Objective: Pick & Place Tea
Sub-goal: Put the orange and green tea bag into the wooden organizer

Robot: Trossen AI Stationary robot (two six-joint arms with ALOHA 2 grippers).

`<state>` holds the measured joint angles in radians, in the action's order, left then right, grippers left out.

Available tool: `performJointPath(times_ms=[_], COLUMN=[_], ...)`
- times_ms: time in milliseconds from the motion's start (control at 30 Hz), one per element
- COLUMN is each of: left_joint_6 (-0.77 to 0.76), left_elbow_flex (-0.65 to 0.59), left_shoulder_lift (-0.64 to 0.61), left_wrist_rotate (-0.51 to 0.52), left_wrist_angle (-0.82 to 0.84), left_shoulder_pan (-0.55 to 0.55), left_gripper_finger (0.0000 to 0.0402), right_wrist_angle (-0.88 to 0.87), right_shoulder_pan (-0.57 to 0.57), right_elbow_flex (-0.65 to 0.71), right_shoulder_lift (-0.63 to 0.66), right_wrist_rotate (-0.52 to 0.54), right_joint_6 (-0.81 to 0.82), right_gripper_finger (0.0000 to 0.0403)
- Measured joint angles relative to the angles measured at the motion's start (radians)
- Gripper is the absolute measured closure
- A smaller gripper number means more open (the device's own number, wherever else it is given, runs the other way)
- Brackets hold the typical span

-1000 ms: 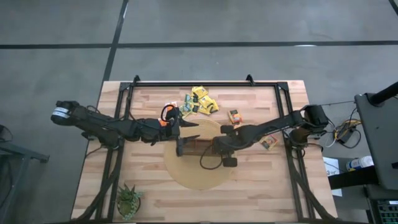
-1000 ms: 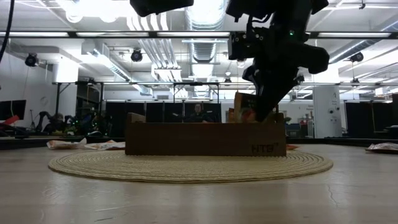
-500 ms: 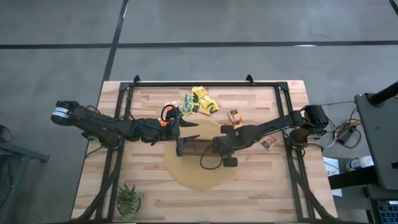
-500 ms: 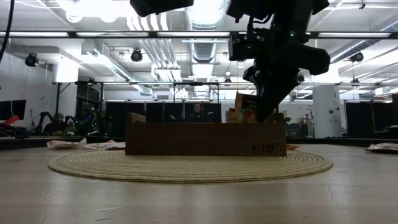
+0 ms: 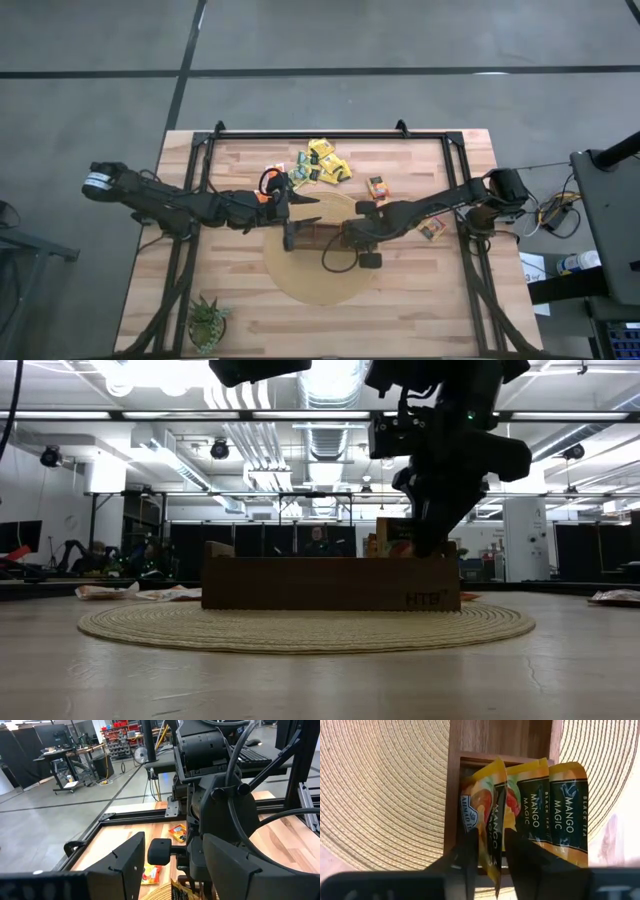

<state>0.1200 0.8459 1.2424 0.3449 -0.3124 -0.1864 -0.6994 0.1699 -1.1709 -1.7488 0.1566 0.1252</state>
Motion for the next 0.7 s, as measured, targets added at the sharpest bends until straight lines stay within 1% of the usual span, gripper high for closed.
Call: performJointPath(times_ms=[100, 200, 400, 467, 600, 700], left_joint_6=[0.0, 0.0, 0.0, 0.0, 0.0, 0.0], left_elbow_flex=[0.0, 0.0, 0.0, 0.0, 0.0, 0.0], left_shoulder_lift=[0.0, 0.0, 0.0, 0.0, 0.0, 0.0], left_wrist_rotate=[0.0, 0.0, 0.0, 0.0, 0.0, 0.0], left_wrist_angle=[0.0, 0.0, 0.002, 0.006, 0.008, 0.008], left_shoulder_pan=[0.0, 0.0, 0.0, 0.0, 0.0, 0.0], left_gripper_finger=[0.0207, 0.0207, 0.0207, 0.0207, 0.0207, 0.0207], right_wrist_angle=[-0.017, -0.064, -0.074, -0.072, -0.094, -0.117], right_shoulder_pan=[-0.003, -0.003, -0.003, -0.002, -0.003, -0.003], right_elbow_flex=[-0.004, -0.04, -0.092, -0.095, -0.09, -0.092], right_shoulder_lift=[0.006, 0.006, 0.007, 0.008, 0.008, 0.008], right_wrist_rotate=[0.0, 0.002, 0.015, 0.071, 0.232, 0.283], right_joint_6=[-0.02, -0.019, -0.001, 0.003, 0.003, 0.004], right_gripper_finger=[0.0286, 0.0276, 0.0271, 0.0274, 0.0283, 0.0288])
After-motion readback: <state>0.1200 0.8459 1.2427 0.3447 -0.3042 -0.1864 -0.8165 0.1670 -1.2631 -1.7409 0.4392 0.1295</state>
